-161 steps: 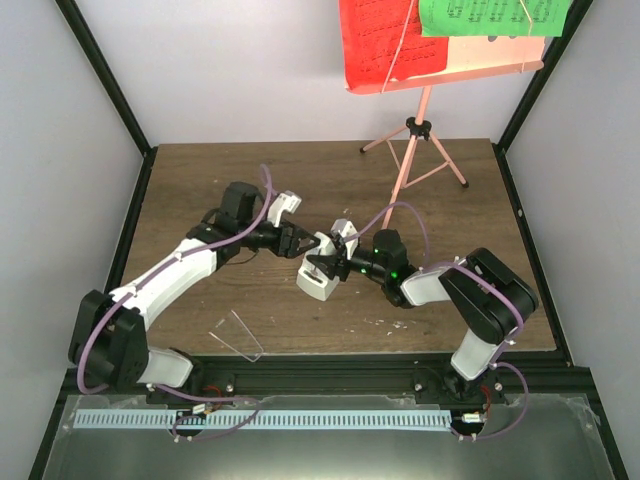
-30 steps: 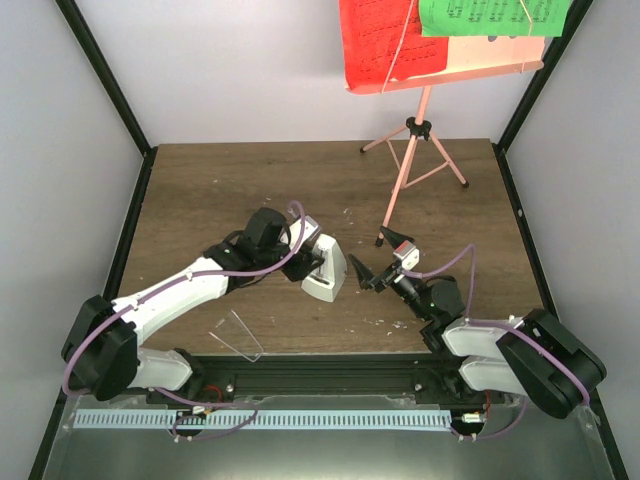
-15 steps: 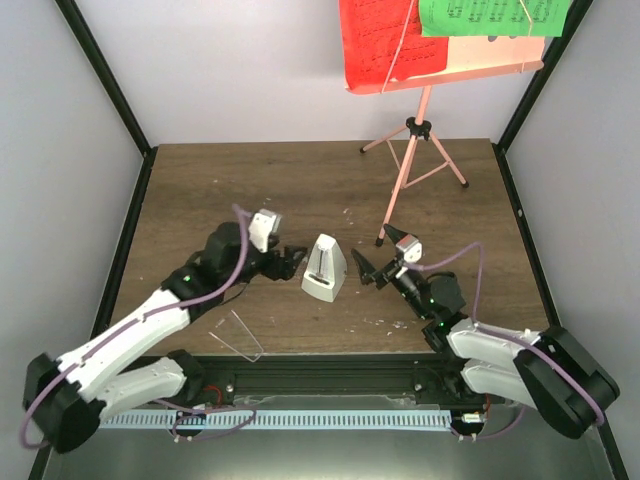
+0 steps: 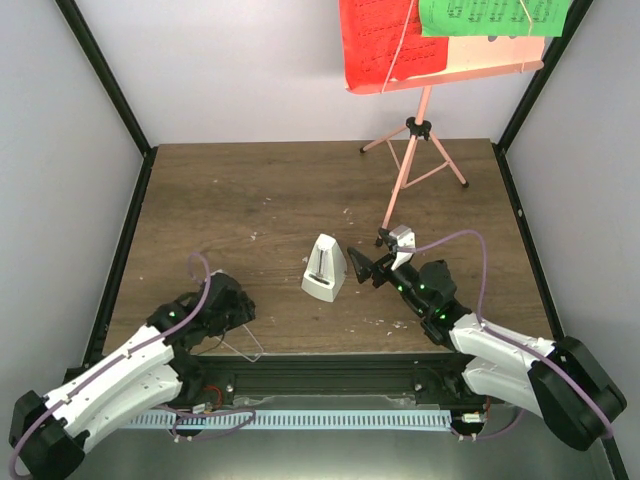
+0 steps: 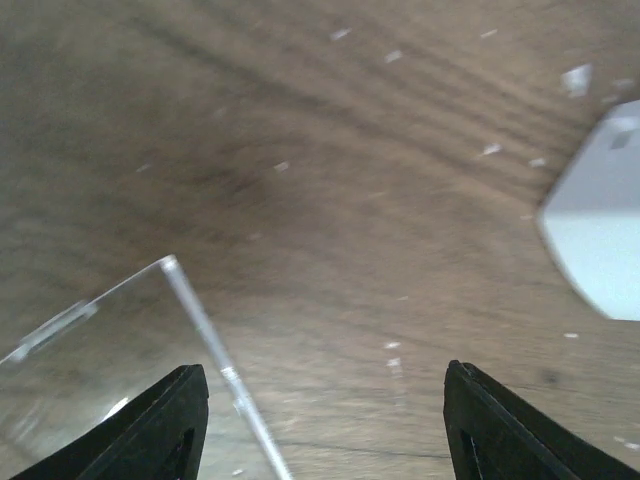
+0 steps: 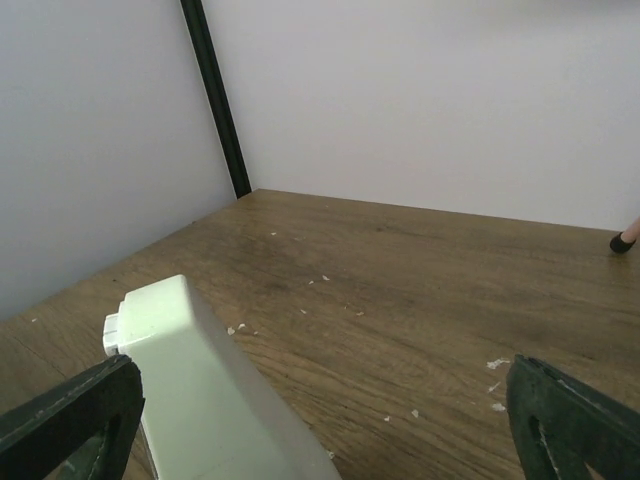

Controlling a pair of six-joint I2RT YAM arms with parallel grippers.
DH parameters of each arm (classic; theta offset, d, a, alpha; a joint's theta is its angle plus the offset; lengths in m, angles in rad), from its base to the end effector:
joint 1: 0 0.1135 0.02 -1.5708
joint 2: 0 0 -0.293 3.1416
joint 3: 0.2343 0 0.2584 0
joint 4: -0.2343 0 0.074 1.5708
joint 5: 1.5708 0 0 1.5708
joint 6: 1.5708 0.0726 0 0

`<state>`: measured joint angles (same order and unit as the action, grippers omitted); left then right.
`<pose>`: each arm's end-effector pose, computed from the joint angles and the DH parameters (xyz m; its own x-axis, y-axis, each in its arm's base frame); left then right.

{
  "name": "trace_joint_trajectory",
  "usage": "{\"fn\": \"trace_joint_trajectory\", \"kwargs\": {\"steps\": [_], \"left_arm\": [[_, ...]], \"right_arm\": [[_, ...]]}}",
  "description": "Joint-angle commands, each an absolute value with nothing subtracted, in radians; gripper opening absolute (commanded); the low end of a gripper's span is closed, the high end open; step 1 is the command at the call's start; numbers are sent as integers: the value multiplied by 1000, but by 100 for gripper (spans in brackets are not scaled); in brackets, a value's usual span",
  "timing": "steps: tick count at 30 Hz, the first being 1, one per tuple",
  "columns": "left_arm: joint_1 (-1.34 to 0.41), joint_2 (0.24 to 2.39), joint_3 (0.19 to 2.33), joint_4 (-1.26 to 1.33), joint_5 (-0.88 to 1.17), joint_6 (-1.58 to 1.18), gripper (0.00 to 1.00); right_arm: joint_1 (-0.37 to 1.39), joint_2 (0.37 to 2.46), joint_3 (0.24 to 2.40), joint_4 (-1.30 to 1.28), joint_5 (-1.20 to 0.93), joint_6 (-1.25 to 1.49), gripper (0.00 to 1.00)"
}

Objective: Pack up the instrument practice props

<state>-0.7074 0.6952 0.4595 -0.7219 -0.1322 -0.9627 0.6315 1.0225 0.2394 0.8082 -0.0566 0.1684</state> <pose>0.1106 -0.0820 0.1814 -0.8365 -0.3552 -0.4173 -0.1751 0.8948 -0.4107 0.1866 0.1416 0.2324 -0.0865 0.1441 -0.9858 -0.6295 0.7591 0.1662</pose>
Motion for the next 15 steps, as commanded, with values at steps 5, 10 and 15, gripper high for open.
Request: {"fn": "trace_joint_trajectory", "kwargs": {"steps": [5, 10, 15], "left_arm": [[-706, 814, 460, -835, -225, -1057, 59], [-706, 869, 447, -755, -250, -1032, 51], [-706, 926, 440, -690, -251, -1026, 43]], "right_arm": [[634, 1029, 229, 793, -33, 203, 100], [634, 1032, 224, 798, -26, 208, 100], [634, 1034, 225, 797, -26, 208, 100]]}}
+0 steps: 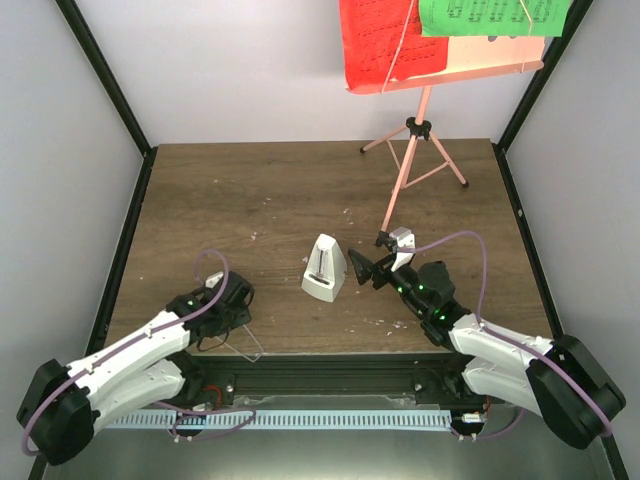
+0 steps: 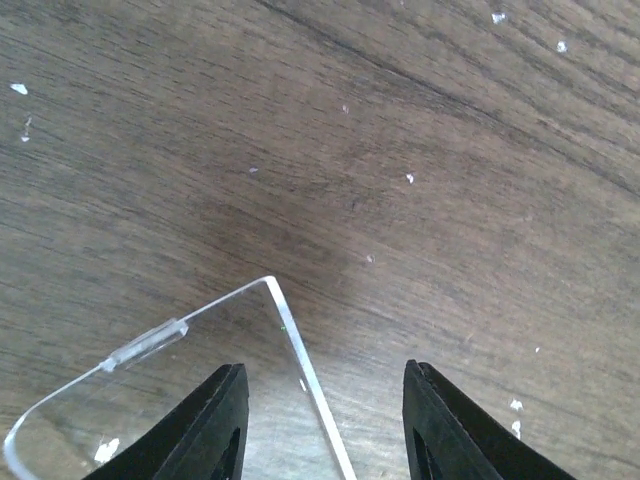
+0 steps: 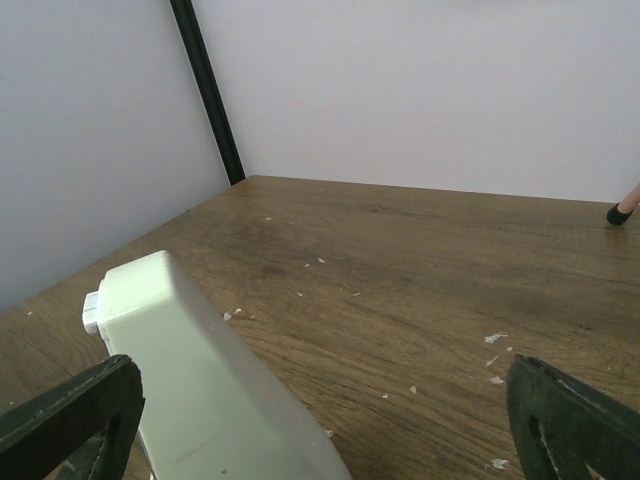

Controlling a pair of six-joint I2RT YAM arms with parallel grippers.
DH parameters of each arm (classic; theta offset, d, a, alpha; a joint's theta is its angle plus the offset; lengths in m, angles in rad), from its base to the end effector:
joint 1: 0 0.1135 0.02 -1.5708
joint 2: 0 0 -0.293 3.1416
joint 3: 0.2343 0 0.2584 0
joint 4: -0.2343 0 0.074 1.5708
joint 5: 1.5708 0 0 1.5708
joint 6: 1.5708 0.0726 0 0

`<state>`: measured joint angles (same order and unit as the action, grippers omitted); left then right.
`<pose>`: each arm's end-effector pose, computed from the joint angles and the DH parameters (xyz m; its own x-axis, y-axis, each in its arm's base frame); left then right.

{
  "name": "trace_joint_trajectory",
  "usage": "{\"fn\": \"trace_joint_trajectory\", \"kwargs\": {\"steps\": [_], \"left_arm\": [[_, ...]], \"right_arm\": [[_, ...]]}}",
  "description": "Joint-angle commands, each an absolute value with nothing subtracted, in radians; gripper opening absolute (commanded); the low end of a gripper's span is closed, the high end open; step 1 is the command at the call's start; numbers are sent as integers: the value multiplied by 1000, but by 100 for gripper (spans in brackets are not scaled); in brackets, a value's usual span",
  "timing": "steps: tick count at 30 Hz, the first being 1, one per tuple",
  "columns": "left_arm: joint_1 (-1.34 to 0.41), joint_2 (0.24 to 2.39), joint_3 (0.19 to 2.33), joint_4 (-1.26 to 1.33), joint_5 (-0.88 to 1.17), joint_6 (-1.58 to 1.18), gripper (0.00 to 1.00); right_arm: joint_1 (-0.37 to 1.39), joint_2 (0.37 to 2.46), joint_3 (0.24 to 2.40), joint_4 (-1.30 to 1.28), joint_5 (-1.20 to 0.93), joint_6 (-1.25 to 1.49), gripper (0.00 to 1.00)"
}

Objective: Pack up the instrument practice props

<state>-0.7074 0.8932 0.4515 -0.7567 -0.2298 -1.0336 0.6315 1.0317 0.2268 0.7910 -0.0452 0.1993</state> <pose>0.1185 -0.0796 0.1538 -0.8518 -0.3723 -0.3685 -0.3167 0.9263 -0.2040 0.1866 0.1405 0.2233 -0.1350 0.1463 -0.9800 -0.6116 0.7658 0.1986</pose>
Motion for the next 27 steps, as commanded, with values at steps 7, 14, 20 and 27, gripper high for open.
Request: {"fn": "trace_joint_trajectory", "kwargs": {"steps": [7, 14, 20, 27], "left_arm": [[-706, 979, 421, -641, -247, -1017, 35], [-706, 1002, 393, -609, -254, -1014, 24], [-707, 1018, 396, -613, -261, -1006, 13], [-706, 965, 400, -654, -218, -999, 0]], "right_arm": [[634, 1039, 224, 796, -23, 206, 100], [634, 1019, 220, 791, -19, 206, 100], [634, 995, 202, 800, 12, 205, 100], [634, 922, 205, 758, 28, 188, 100]]}}
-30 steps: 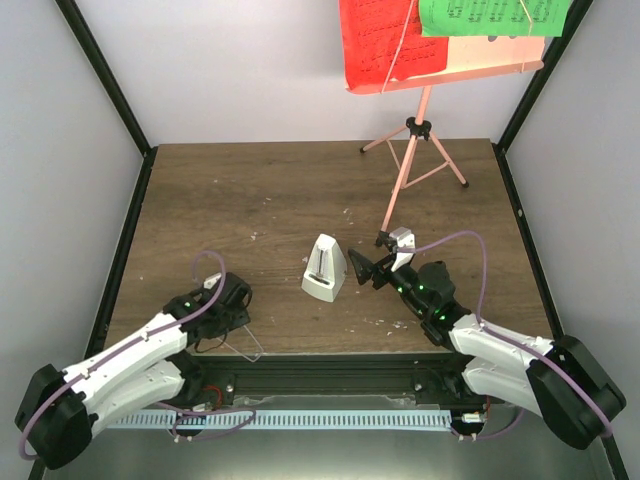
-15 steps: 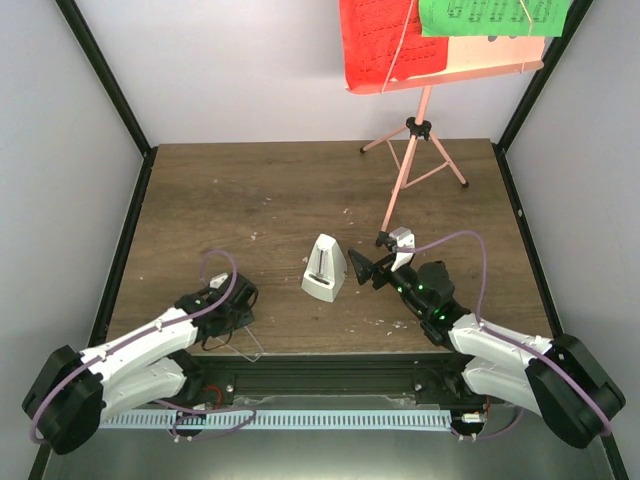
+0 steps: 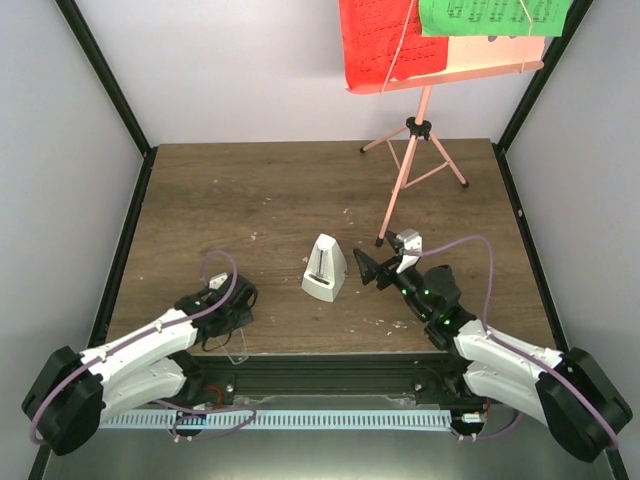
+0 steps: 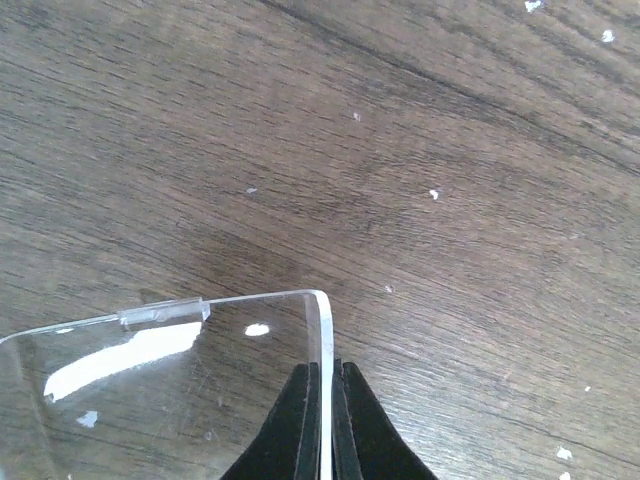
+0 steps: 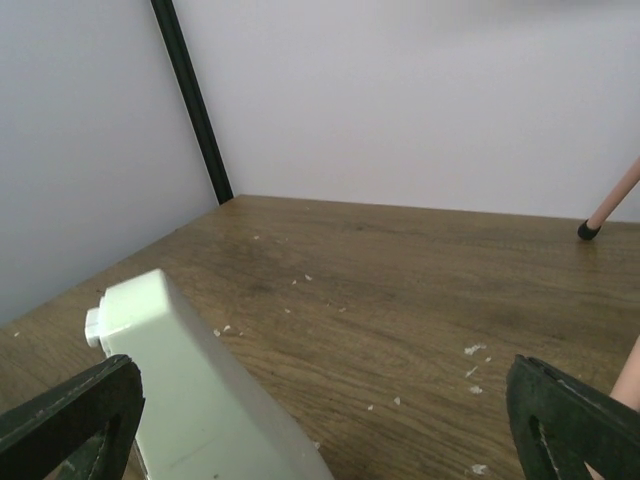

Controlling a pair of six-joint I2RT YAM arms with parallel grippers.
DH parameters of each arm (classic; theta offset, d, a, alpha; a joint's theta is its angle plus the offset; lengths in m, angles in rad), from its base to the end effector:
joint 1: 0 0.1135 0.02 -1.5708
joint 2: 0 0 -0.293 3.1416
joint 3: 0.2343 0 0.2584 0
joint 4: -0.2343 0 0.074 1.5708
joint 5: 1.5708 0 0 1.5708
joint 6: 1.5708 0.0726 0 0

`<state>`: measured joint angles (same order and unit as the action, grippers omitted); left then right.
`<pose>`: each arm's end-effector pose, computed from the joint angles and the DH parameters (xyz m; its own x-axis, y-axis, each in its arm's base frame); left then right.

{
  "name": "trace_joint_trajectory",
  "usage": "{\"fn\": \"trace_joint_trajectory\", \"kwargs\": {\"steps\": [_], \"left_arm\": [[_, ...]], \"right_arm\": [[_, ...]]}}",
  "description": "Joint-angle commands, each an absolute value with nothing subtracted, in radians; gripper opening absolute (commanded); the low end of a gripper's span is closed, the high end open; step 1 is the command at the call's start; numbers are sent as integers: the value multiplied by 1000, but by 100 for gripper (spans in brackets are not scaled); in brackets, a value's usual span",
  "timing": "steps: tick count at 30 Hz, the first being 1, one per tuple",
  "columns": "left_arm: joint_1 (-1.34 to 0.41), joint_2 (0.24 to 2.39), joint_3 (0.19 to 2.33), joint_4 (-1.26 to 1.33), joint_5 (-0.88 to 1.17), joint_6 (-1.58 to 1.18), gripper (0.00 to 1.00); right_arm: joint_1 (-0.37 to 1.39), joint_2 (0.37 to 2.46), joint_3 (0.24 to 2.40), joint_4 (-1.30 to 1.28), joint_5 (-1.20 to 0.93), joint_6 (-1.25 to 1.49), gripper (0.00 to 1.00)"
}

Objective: Pack up the instrument practice props

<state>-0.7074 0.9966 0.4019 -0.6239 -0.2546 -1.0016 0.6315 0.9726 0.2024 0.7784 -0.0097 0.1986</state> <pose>0.1277 -0.0852 0.1330 -0.8586 -0.3384 -0.3850 -0.2975 0.9407 -0.1632 0.1802 0.1327 0.2249 -0.1115 0.1629 -0.9803 -0.5877 0.7847 0.1972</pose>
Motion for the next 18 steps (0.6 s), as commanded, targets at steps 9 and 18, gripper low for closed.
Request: {"fn": "trace_joint_trajectory", "kwargs": {"steps": [9, 18], "left_arm": [[-705, 791, 538, -773, -51, -949, 0], [-694, 907, 813, -812, 368, -980, 0]], "right_arm": [[634, 821, 189, 758, -52, 192, 100], [642, 775, 187, 878, -494, 110, 100]]}}
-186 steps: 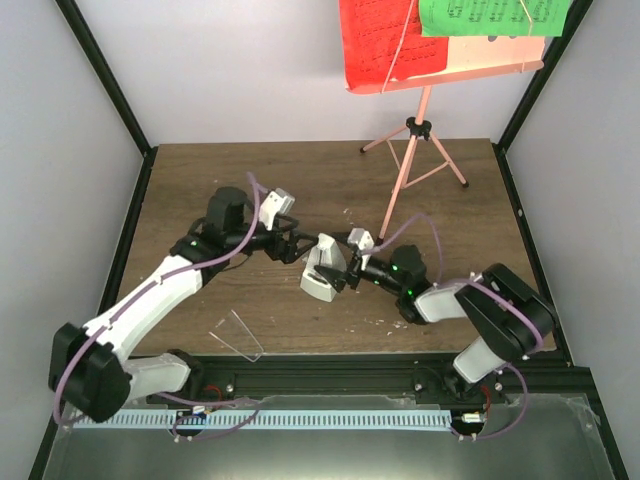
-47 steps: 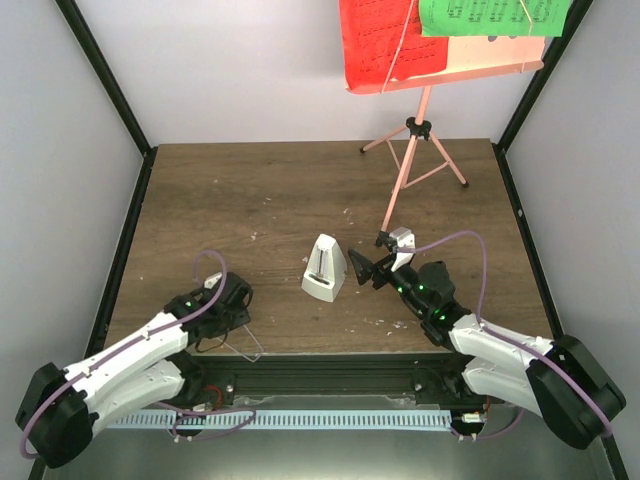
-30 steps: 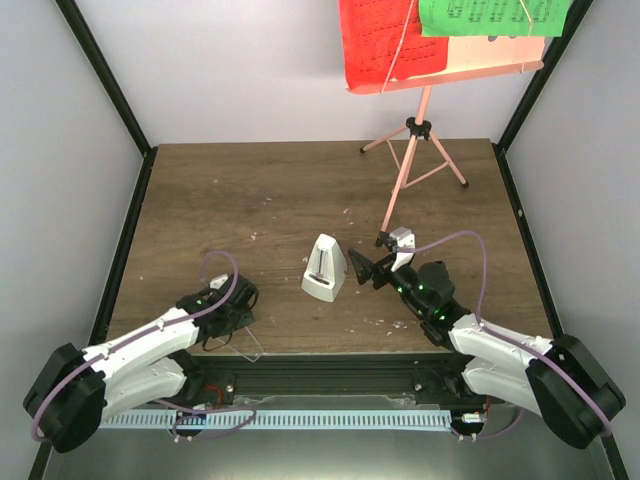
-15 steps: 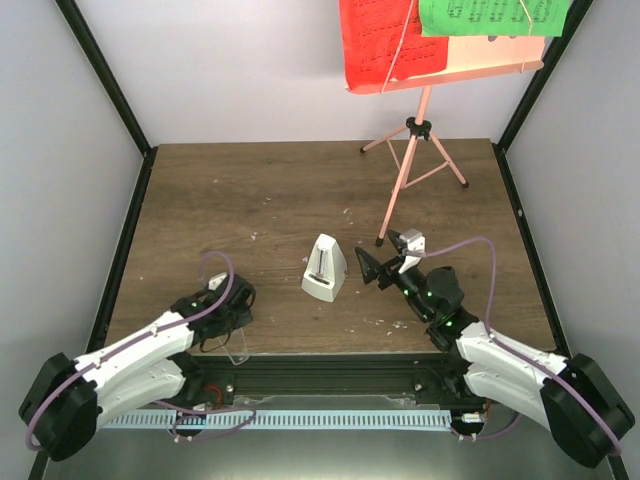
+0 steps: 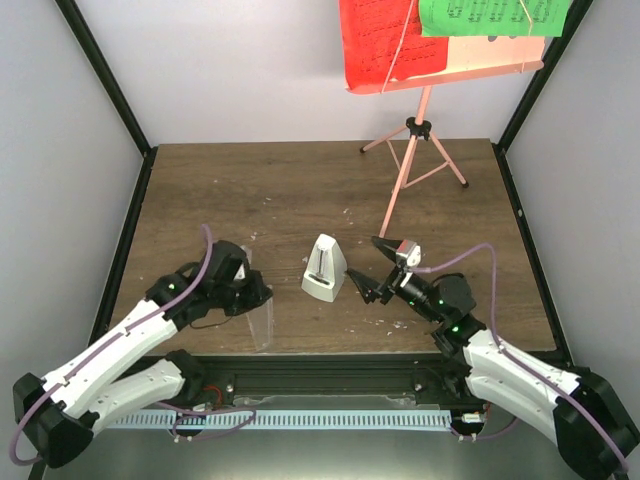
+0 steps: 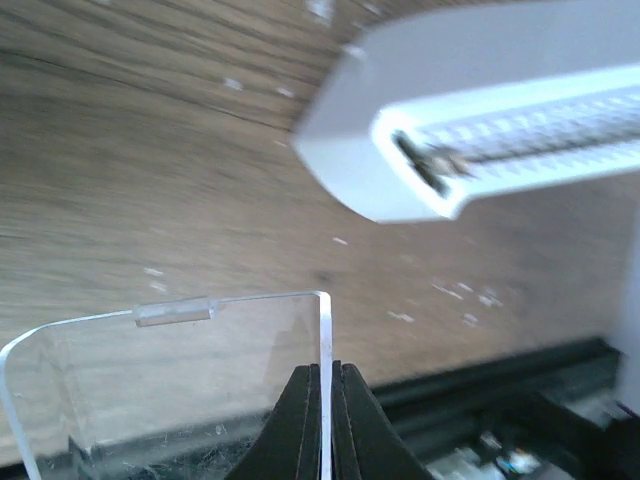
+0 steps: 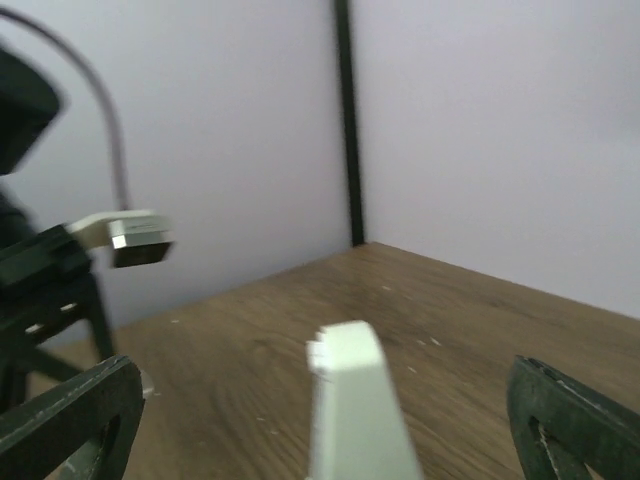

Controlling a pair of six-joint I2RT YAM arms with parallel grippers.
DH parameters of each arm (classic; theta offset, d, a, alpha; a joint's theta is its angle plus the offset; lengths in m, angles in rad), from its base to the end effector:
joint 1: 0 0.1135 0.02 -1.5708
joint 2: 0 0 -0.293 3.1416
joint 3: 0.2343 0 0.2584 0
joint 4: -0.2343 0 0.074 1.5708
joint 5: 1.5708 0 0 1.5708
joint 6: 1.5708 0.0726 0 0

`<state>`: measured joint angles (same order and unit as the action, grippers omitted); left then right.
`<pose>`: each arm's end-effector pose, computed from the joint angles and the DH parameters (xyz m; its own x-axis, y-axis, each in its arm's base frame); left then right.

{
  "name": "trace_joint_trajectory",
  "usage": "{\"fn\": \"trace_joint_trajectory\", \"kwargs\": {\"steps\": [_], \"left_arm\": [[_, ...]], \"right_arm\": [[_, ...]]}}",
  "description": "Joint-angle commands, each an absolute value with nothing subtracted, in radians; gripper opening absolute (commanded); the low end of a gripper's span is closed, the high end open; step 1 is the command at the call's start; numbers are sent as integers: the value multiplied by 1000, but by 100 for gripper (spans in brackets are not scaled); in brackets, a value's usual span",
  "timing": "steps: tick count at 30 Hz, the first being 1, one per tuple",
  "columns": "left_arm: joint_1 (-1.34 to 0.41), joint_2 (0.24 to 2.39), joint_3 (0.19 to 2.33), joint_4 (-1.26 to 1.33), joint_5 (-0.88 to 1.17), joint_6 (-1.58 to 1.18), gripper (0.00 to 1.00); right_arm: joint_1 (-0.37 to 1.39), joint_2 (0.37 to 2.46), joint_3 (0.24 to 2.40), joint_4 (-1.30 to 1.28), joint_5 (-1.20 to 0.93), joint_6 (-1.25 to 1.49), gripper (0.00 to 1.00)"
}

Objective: Pack up the instrument practice props

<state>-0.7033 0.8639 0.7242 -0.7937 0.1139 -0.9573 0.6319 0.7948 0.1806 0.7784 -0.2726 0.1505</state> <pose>0.1273 -0.1188 0.2433 -0.9204 -0.2846 -0.2679 -0.1015 0.8361 -0.5392 0.1472 0.1320 0.2503 0.0130 0.1885 -0.9820 -0.7941 0.5987 0.1044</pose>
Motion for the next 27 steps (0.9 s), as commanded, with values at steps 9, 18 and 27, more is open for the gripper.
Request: {"fn": "trace_joint_trajectory", "kwargs": {"steps": [9, 18, 27], "left_arm": [[-621, 855, 669, -494, 741, -1416, 0], [-615, 791, 536, -303, 764, -1670, 0], [-589, 778, 513, -276, 767, -1711, 0]], "right_arm": [[1013, 810, 279, 777, -289, -183, 100], [1278, 1003, 401, 741, -47, -426, 98], [1353, 1019, 402, 757, -67, -367, 89]]}}
